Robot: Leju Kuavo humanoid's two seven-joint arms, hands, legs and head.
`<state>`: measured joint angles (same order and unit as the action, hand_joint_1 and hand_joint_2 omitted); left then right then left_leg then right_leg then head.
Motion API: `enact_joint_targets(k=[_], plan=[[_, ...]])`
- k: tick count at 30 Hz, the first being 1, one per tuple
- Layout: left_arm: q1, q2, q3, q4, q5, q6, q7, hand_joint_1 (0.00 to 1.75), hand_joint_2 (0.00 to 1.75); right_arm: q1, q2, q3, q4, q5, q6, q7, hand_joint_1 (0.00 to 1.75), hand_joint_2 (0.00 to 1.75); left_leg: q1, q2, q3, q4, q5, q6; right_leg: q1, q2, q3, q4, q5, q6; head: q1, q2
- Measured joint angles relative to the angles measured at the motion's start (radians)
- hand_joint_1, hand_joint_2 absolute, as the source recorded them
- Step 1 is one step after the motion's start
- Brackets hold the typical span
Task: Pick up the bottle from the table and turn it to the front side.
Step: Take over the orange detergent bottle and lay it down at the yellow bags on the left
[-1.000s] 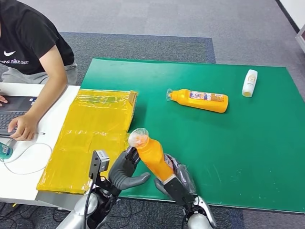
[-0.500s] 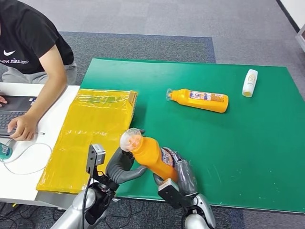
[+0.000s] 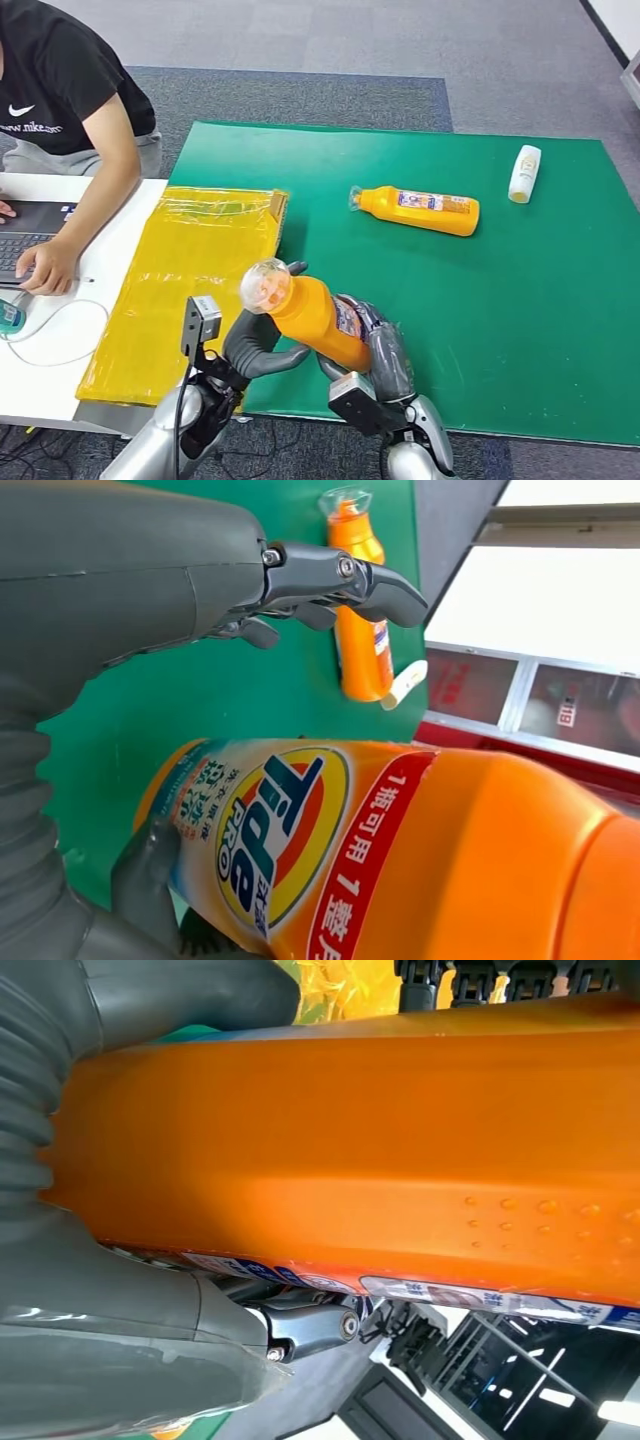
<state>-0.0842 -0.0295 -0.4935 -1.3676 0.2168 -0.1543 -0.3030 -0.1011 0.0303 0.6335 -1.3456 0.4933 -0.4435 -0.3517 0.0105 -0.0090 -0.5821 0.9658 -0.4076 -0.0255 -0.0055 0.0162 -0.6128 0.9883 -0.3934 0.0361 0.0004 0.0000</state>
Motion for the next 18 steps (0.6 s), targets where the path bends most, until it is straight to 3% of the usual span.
enact_joint_targets(k=[18], plan=[[-0.033, 0.014, -0.040, -0.036, -0.061, -0.008, -0.022, 0.00, 1.75, -0.003, -0.002, 0.011, -0.011, 0.000, 0.009, -0.002, 1.75, 1.75, 0.000, 0.000, 0.000, 0.000, 0.000, 0.000, 0.000, 0.000, 0.000, 0.000, 0.000, 0.000, 0.000, 0.000]])
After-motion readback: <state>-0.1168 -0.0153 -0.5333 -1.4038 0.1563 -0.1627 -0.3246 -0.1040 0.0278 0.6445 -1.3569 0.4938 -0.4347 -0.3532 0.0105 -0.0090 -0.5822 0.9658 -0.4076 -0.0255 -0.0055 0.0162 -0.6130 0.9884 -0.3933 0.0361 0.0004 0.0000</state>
